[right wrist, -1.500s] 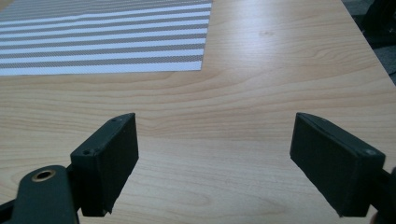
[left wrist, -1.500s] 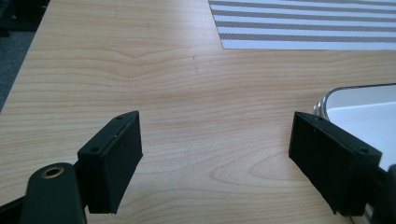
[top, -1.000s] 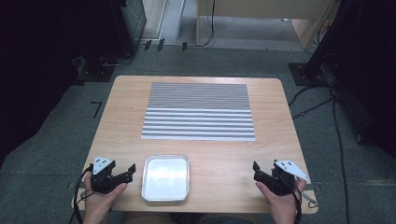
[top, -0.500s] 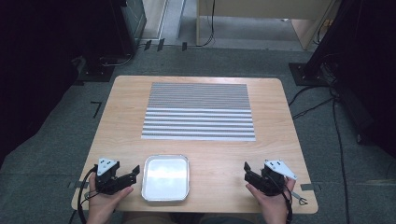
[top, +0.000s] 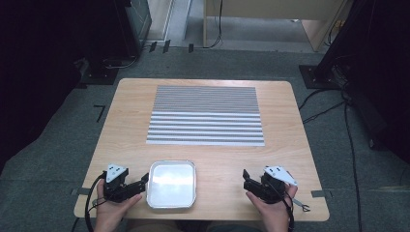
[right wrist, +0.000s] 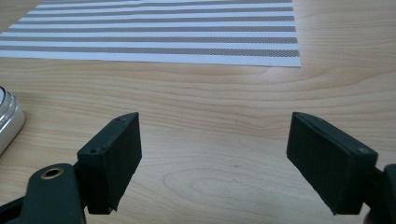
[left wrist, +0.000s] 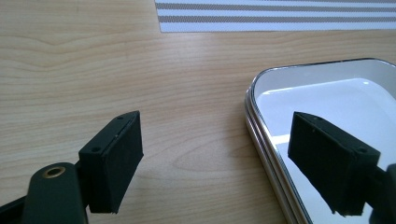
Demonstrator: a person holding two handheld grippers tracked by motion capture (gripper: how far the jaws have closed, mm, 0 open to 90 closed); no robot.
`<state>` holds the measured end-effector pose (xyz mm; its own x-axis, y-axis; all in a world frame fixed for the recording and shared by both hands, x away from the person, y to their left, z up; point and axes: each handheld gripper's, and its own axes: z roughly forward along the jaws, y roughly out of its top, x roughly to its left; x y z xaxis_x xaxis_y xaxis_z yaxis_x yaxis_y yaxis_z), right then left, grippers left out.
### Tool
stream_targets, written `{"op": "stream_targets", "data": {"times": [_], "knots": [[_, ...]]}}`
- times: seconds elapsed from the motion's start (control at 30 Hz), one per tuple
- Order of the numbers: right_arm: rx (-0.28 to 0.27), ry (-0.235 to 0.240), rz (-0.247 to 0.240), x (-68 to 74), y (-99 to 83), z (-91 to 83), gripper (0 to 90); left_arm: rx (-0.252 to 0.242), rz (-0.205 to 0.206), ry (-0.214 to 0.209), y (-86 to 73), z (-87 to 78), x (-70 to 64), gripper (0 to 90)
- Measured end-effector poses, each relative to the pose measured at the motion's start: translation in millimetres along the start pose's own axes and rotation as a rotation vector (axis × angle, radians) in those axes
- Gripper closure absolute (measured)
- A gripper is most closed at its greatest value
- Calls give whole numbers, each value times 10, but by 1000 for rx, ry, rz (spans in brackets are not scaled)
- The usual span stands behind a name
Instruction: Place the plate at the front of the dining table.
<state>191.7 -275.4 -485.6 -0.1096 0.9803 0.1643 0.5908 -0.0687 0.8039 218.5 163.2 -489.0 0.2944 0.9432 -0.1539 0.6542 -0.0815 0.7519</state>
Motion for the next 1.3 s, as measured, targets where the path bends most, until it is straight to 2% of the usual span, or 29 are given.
{"op": "stream_targets", "data": {"times": [0.13, 0.23, 0.3, 0.37, 0.47, 0.5, 0.6, 0.73, 0.87, 0.97, 1.17, 1.3], "knots": [[-7, 9, -8, 84, -1, 24, 206, 13, 5, -3, -15, 28, -31, 181], [-13, 60, -13, 163, -16, 57, 281, 23, 7, -6, -28, 45, -56, 181], [-15, 76, -15, 175, -21, 65, 292, 25, 9, -7, -30, 45, -61, 182], [-50, 115, -14, 256, -54, 102, 318, 23, 7, -10, -30, 41, -66, 183], [-60, 119, -8, 309, -60, 112, 349, 22, 7, -13, -31, 39, -70, 183], [-79, 125, 2, 361, -57, 116, 369, 24, 6, -16, -34, 39, -76, 187], [-97, 127, -2, 426, -49, 121, 385, 22, 10, -19, -40, 38, -91, 224], [-96, 136, -4, 504, -53, 131, 408, 19, 7, -25, -42, 36, -100, 225], [-96, 175, 7, 632, -69, 143, 431, 18, 4, -26, -40, 25, -98, 228], [-91, 208, 9, 748, -77, 153, 481, 17, -4, -21, -37, 18, -93, 231], [-107, 248, 30, 888, -75, 179, 488, 18, -4, -19, -38, 14, -102, 240], [-101, 264, 27, 957, -84, 197, 503, 19, 0, -22, -41, 15, -113, 242]]}}
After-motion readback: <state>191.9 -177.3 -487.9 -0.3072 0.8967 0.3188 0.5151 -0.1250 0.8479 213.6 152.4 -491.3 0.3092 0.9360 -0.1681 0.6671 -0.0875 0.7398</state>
